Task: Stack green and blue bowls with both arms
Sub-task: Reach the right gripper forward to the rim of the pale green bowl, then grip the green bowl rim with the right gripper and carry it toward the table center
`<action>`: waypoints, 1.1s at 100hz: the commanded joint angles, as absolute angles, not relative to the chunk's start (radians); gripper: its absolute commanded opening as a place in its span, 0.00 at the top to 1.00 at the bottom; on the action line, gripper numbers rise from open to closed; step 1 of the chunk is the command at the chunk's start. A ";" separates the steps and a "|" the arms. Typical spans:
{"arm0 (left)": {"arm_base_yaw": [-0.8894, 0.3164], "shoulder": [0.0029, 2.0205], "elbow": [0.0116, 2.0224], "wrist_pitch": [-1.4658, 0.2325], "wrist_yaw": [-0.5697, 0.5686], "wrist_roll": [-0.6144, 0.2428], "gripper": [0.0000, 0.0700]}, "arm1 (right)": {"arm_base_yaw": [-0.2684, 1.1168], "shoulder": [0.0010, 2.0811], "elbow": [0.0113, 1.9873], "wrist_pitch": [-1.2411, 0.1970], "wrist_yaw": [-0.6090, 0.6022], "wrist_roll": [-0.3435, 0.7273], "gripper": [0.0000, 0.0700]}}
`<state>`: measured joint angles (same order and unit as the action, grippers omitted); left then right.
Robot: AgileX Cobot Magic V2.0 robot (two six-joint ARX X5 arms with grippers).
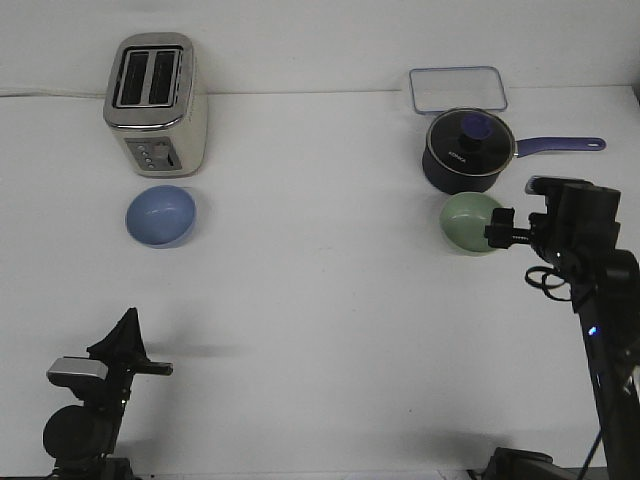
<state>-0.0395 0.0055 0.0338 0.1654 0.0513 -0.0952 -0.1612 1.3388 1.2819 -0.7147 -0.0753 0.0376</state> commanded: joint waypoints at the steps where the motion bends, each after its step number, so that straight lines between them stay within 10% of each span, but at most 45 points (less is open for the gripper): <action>1: -0.039 0.003 0.014 0.179 0.051 -0.088 0.98 | -0.171 1.414 1.315 -0.686 -0.080 0.019 0.20; 70: -0.039 0.003 0.014 0.179 0.051 -0.088 0.98 | -0.191 1.804 1.343 -0.561 -0.109 -0.009 0.23; 99: -0.039 0.003 0.014 0.179 0.051 -0.088 0.98 | -0.191 1.808 1.343 -0.580 -0.108 -0.010 0.99; 110: -0.039 0.003 0.014 0.179 0.051 -0.088 0.98 | -0.192 1.808 1.343 -0.582 -0.109 -0.007 1.00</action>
<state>-0.0395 0.0055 0.0338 0.1654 0.0513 -0.0952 -0.1909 1.7882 1.3209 -0.5785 -0.1139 0.0013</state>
